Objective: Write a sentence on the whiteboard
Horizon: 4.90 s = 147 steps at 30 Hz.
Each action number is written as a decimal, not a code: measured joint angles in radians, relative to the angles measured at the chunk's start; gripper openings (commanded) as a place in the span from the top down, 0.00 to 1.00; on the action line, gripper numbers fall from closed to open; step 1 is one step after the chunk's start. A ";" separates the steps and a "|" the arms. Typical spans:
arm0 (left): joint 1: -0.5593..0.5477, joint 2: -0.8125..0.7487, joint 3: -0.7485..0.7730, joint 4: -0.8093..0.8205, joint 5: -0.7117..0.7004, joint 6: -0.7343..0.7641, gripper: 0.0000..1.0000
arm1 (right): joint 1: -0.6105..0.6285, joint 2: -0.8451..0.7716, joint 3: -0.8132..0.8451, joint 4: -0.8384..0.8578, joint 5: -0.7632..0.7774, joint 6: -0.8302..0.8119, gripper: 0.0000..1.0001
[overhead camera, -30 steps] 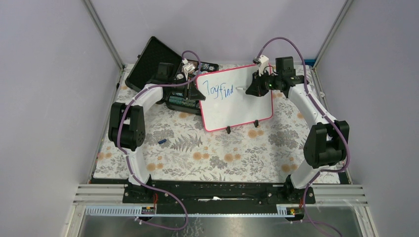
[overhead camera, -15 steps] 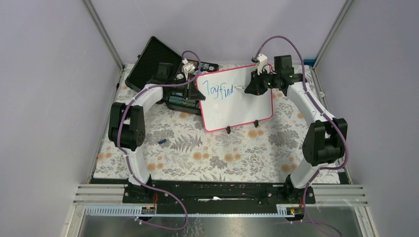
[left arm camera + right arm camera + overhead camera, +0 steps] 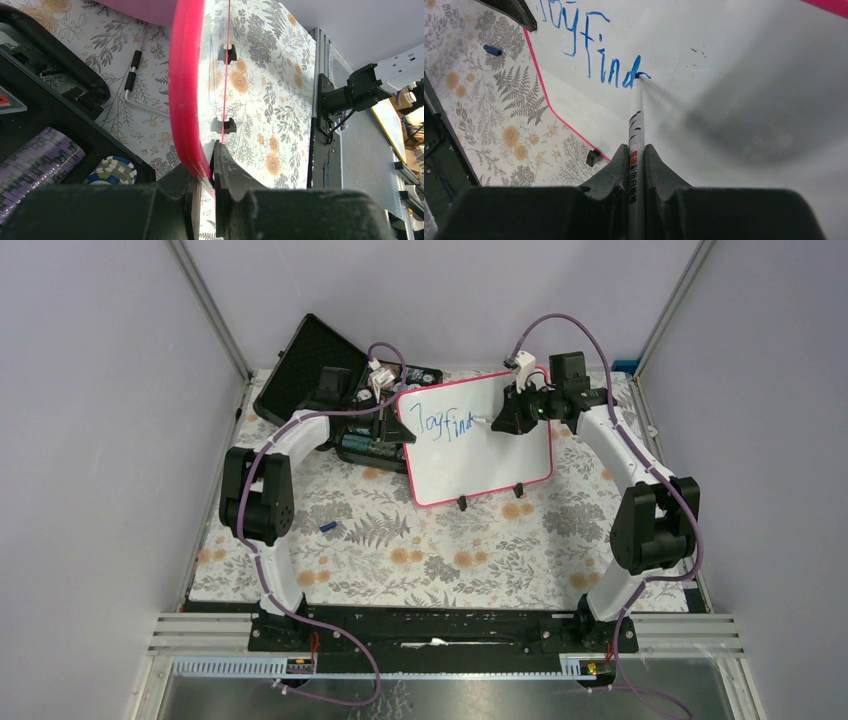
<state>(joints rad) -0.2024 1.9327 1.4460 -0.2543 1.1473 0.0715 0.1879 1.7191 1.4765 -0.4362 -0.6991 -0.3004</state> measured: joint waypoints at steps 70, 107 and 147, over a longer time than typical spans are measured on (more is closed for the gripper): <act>0.000 0.000 0.000 -0.002 0.000 0.000 1.00 | -0.009 -0.081 -0.036 -0.113 -0.050 -0.060 1.00; 0.000 0.000 0.000 -0.003 -0.001 0.000 1.00 | -0.011 0.012 0.000 -0.097 0.002 -0.061 1.00; 0.000 0.000 0.000 -0.003 -0.003 0.000 1.00 | -0.010 0.014 0.007 -0.105 0.029 -0.058 1.00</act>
<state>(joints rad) -0.2028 1.9327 1.4460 -0.2573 1.1439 0.0711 0.1776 1.7329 1.4837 -0.5411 -0.6704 -0.3580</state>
